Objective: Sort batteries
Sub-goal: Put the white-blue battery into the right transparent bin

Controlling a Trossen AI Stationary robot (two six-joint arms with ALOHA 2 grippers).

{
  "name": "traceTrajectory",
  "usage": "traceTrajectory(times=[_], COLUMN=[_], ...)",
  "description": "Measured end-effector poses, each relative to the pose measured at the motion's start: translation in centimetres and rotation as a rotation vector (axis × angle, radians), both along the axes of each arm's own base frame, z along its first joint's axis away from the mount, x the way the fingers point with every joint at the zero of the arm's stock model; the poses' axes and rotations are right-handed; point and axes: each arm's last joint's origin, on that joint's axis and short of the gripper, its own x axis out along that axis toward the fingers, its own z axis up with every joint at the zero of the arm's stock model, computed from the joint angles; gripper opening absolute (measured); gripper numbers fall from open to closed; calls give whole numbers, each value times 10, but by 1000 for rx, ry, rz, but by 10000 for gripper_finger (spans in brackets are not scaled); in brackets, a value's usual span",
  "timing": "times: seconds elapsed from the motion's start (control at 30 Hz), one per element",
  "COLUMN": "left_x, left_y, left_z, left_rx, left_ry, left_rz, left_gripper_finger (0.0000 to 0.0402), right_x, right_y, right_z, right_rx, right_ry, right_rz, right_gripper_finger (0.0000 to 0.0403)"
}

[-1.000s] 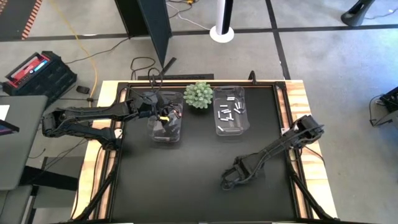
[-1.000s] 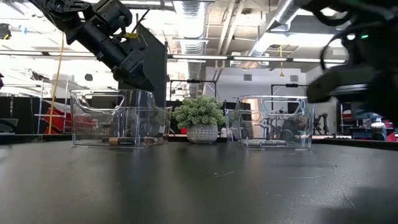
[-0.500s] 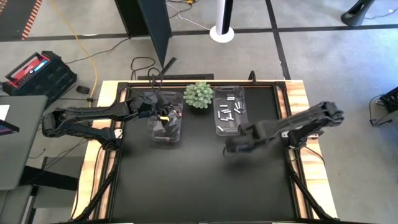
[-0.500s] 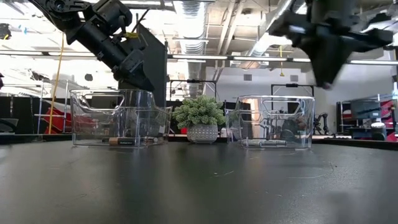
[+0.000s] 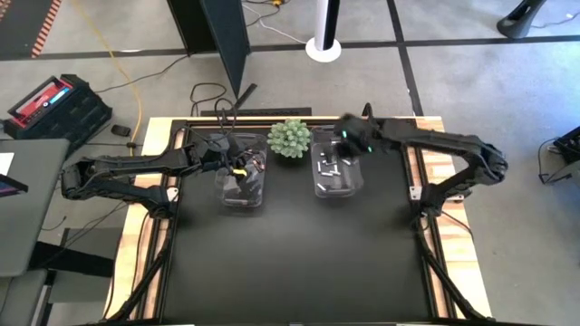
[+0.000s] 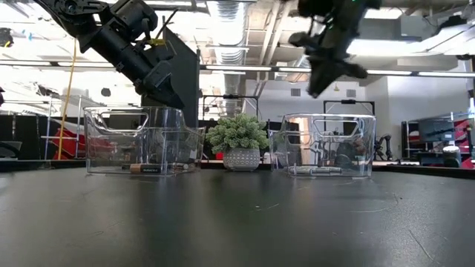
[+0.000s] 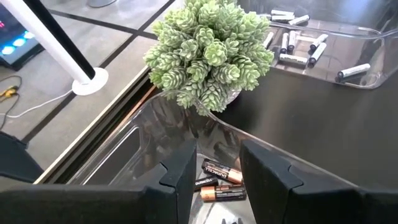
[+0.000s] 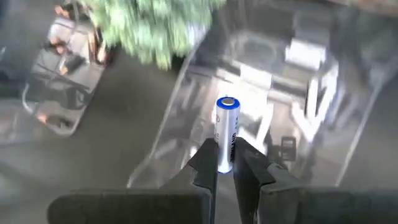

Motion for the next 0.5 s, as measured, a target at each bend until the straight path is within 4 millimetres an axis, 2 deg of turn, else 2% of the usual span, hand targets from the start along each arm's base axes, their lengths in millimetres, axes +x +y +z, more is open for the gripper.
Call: traceTrajectory(times=[0.13,0.27,0.4,0.5], left_x=[0,0,0,-1], left_y=[0,1,1,1], left_z=[0,0,0,0], left_rx=[2,6,10,17], left_ry=[-2,-1,1,4], left_rz=[2,10,19,34], left_gripper_finger=[118,118,118,118], right_x=[14,28,38,44], right_y=[-38,-68,-84,-85], right_z=[0,-13,-37,-60], right_rx=[-30,0,98,159], right_ry=[45,165,356,464], right_rz=[96,197,274,351], right_gripper_finger=[52,52,52,52])
